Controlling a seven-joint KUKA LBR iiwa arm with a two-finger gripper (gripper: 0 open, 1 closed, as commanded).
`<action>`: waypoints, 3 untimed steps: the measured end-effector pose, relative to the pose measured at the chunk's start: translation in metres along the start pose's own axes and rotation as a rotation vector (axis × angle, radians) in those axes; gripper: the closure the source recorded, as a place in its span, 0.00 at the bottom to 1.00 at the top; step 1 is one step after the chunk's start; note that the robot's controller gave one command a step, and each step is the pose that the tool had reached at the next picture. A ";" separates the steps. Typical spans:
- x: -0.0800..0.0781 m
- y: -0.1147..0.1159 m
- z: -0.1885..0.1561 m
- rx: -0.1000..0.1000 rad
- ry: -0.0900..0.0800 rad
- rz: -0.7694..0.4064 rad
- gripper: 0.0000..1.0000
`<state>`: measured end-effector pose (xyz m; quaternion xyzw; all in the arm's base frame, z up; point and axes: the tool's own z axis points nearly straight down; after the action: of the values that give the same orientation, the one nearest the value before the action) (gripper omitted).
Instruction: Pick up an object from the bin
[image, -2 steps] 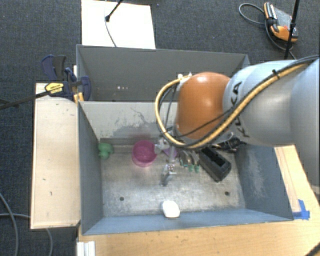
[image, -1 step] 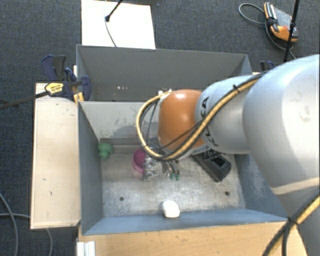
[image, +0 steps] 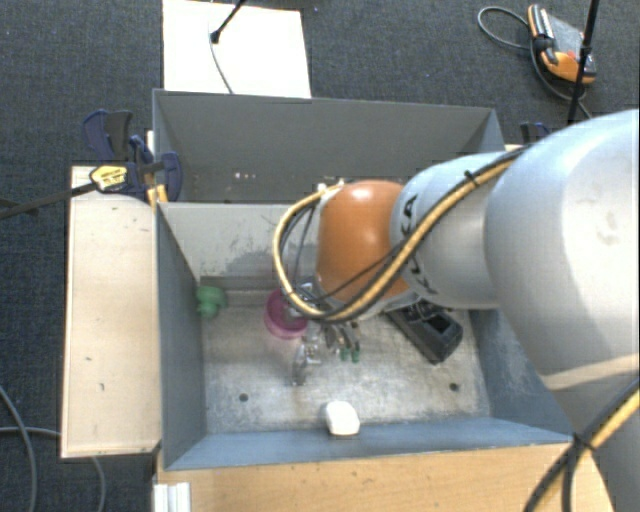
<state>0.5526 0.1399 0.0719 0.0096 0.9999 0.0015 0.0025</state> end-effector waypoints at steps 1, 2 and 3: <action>-0.001 0.001 -0.002 -0.001 -0.004 -0.002 1.00; 0.000 0.000 0.000 0.000 0.001 0.002 0.00; -0.002 0.001 -0.003 -0.002 -0.004 0.001 1.00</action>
Offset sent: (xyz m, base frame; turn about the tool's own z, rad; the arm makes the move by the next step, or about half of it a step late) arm 0.0000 0.0000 0.0000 0.0000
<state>0.5541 0.1407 0.0746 0.0103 0.9999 0.0024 0.0047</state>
